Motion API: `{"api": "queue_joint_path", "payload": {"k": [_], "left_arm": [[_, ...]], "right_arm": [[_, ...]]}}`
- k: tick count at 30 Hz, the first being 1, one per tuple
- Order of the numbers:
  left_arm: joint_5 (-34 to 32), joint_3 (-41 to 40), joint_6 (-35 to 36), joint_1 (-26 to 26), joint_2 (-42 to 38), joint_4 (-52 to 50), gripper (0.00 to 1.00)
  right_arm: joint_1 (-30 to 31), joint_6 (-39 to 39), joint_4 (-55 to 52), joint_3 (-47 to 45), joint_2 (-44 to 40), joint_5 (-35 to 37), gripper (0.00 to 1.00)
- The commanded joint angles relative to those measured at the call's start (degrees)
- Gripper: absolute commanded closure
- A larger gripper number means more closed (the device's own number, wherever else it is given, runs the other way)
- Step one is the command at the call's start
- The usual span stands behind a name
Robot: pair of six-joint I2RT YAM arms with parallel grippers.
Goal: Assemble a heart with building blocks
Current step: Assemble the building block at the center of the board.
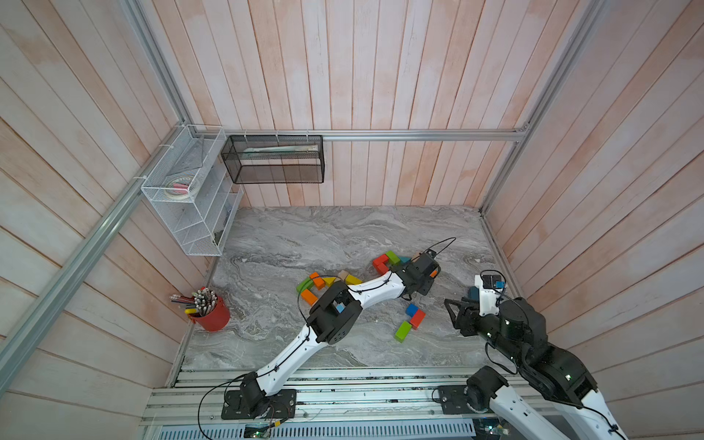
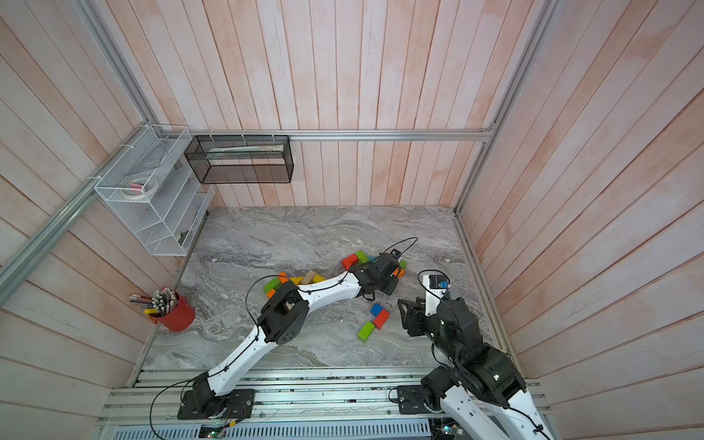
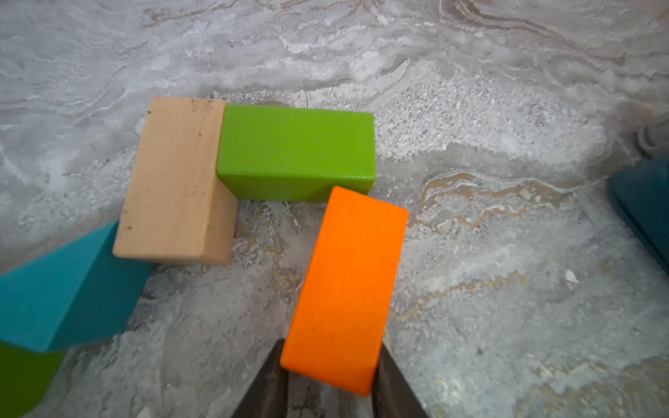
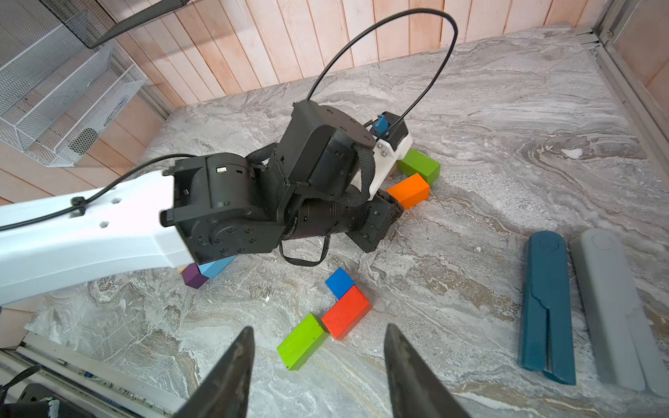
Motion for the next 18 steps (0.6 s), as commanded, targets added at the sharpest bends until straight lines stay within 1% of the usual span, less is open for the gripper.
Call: {"api": "queue_joint_path", "payload": {"k": [1, 6, 18], "left_arm": [[0.56, 0.62, -0.71, 0.39, 2.01, -1.83, 0.66], [0.63, 0.81, -1.05, 0.40, 2.09, -1.79, 0.68], [0.04, 1.39, -2.59, 0.40, 2.37, -2.45, 0.67]], "right_arm": [[0.25, 0.67, -0.85, 0.29, -0.16, 1.14, 0.43], [0.25, 0.68, -0.82, 0.27, -0.16, 1.12, 0.43], [0.24, 0.67, -0.85, 0.32, -0.17, 1.13, 0.43]]}}
